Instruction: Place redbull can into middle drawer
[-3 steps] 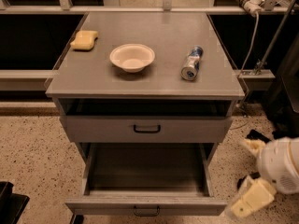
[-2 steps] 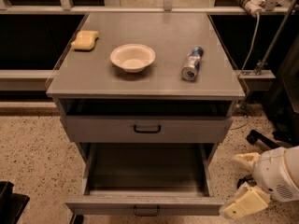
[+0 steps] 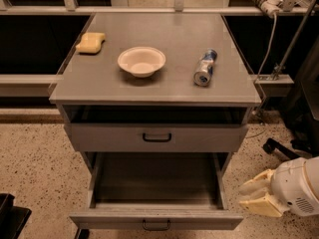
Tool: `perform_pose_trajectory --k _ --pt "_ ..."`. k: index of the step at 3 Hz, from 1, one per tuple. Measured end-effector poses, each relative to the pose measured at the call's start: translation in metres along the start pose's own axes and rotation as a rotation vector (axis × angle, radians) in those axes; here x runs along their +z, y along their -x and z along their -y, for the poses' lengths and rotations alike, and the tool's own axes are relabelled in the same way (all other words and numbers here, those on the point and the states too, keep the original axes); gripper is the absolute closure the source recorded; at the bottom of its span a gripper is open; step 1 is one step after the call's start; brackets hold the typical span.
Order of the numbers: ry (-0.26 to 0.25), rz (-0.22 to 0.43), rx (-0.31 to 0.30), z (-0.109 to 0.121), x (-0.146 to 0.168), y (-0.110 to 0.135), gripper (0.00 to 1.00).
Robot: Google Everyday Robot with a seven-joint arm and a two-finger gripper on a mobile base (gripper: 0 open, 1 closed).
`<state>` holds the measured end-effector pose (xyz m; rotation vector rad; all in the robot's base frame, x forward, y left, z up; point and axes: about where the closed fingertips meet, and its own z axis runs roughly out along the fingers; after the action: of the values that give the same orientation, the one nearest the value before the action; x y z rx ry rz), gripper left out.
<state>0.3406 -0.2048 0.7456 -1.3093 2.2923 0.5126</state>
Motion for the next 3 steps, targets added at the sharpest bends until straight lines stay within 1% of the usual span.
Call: perform_pose_trajectory --k 1,2,3 --pt "-0.012 0.061 0.041 0.006 0.018 -0.016 0.88" --pt "-0.003 0.214 0.088 0.017 0.058 -0.037 1.00" --pt "0.049 0.338 0.080 0.029 0.106 -0.057 1.00"
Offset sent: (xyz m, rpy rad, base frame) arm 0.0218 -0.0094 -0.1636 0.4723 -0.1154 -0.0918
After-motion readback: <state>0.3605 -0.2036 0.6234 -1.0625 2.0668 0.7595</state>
